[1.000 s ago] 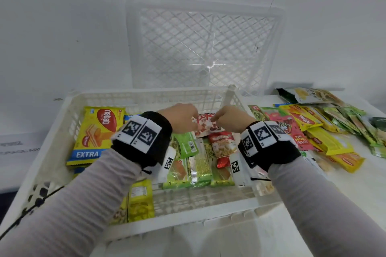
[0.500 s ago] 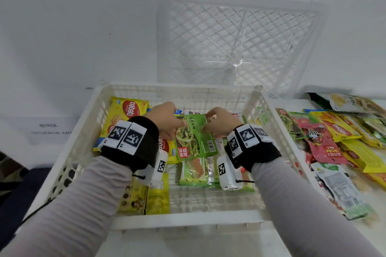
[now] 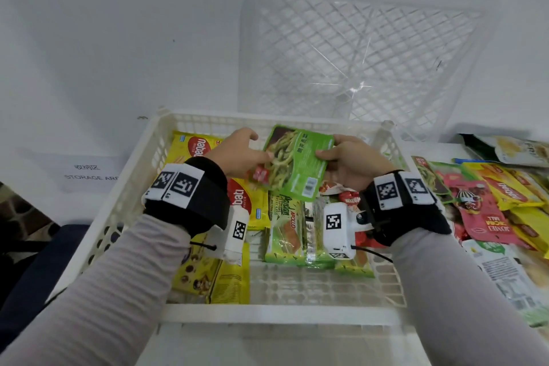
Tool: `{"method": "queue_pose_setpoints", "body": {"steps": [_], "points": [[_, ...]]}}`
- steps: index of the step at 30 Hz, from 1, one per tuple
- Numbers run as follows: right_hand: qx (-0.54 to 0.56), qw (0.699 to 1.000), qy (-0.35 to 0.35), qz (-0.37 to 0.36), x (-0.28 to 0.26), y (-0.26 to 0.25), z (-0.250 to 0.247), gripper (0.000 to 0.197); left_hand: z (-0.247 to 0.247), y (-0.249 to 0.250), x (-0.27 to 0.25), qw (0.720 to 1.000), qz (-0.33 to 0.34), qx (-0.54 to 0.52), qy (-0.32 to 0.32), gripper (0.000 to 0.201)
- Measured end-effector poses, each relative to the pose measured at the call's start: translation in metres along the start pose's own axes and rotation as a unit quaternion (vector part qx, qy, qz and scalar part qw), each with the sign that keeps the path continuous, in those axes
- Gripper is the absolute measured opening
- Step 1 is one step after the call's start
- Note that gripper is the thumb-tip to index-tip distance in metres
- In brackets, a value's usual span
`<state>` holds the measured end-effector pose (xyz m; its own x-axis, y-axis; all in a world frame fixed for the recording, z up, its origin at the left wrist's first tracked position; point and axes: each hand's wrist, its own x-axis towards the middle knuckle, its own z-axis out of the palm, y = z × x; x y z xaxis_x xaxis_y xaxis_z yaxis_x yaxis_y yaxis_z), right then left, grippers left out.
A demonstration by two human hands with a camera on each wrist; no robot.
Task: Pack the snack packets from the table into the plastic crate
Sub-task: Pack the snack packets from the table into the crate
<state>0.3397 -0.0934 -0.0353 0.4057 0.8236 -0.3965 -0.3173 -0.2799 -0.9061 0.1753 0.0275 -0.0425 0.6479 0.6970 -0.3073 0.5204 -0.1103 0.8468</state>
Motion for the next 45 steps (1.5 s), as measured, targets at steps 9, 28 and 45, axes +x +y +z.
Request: {"method": "queue_pose_setpoints", "body": {"steps": [9,28,45], "points": [[-0.040,0.996,-0.072,-0.031,-0.012,-0.004,-0.004,0.034,-0.027,0.009,-0.022,0.991,0.035,-0.110,-0.063,0.032],[-0.608,0.748,-0.265,0.041,-0.038,0.010,0.009,0.008,0.029,0.008,-0.035,0.928,0.023,0.233,-0.289,0.023],[-0.748,0.619,-0.241,0.011,-0.049,0.033,0.036,0.010,0.038,0.014,-0.042,0.870,0.109,0.400,-0.269,0.031]]}}
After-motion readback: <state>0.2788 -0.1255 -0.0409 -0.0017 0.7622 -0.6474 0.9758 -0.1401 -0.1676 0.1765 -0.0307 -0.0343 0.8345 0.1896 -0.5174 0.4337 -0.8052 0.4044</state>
